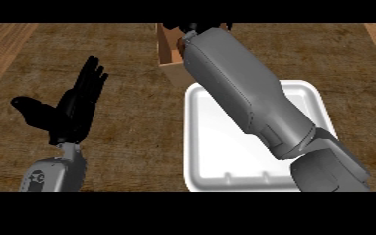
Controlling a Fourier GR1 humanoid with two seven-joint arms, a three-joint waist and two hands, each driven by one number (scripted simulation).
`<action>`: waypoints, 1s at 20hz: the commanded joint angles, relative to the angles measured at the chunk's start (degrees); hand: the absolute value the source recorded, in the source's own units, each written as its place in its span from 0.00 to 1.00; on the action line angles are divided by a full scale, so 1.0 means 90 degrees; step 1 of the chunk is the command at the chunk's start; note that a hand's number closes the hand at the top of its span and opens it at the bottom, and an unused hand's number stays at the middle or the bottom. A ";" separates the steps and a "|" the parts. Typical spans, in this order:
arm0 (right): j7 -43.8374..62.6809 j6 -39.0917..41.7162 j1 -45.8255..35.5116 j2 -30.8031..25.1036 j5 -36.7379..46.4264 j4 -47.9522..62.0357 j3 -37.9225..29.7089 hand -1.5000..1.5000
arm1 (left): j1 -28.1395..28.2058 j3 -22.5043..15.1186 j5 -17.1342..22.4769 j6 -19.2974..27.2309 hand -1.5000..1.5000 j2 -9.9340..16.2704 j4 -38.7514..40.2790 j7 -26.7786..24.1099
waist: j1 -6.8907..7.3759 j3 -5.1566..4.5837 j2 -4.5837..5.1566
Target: Pick the sweet potato from the tray and place it in the cardboard box
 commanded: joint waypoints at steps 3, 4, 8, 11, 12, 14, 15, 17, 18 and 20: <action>-0.0293 -0.2132 0.0610 0.0033 -0.0528 -0.0755 -0.0420 0.00 | 0.0087 0.0217 0.0135 -0.0127 0.50 0.0219 -0.0030 0.0075 | -0.0079 0.0003 -0.0012; -0.0296 -0.2157 0.0620 0.0032 -0.0676 -0.0951 -0.0397 0.00 | 0.0120 -0.0015 -0.0083 0.0088 0.50 0.0003 -0.0226 0.0013 | -0.0118 0.0004 -0.0055; -0.0793 -0.2696 0.1117 0.0032 -0.0917 -0.1239 -0.0319 0.00 | 0.0368 0.0139 0.0132 -0.0091 0.50 0.0135 -0.0379 0.0080 | -0.0232 0.0000 -0.0079; -0.0815 -0.3003 0.1405 0.0032 -0.0968 -0.1489 -0.0075 0.00 | 0.0043 0.0398 0.0181 0.0038 0.50 0.0190 -0.0072 0.0142 | -0.0356 -0.0003 -0.0095; -0.0952 -0.2963 0.1514 0.0032 -0.0868 -0.1707 -0.0163 0.00 | 0.0321 0.0398 0.0070 -0.0028 0.50 0.0197 0.0171 -0.0234 | -0.0446 -0.0003 -0.0112; -0.1175 -0.3180 0.2019 0.0032 -0.0849 -0.2095 -0.0126 0.00 | 0.0340 0.0416 0.0101 -0.0073 0.50 0.0200 0.0186 -0.0312 | -0.0506 -0.0002 -0.0125; -0.1026 -0.3259 0.2147 0.0032 -0.0745 -0.2095 0.0107 0.00 | 0.0550 0.0522 0.0427 -0.0310 0.50 0.0449 -0.0471 0.0249 | -0.0434 -0.0001 -0.0147; -0.1018 -0.3024 0.2303 0.0032 -0.0545 -0.2524 -0.0013 0.00 | 0.0659 0.0584 0.0332 -0.0246 0.50 0.0341 -0.0151 -0.0194 | -0.0542 -0.0003 -0.0161; -0.0910 -0.3146 0.2388 0.0032 -0.0508 -0.2439 0.0113 0.00 | 0.0485 0.0176 -0.0013 0.0097 0.50 -0.0013 -0.0182 -0.0098 | -0.0524 -0.0002 -0.0149; -0.0982 -0.2970 0.2941 0.0033 -0.0246 -0.3014 0.0029 0.00 | 0.0277 0.0395 0.0140 0.0035 0.50 0.0268 -0.0346 0.0305 | -0.0640 0.0000 -0.0183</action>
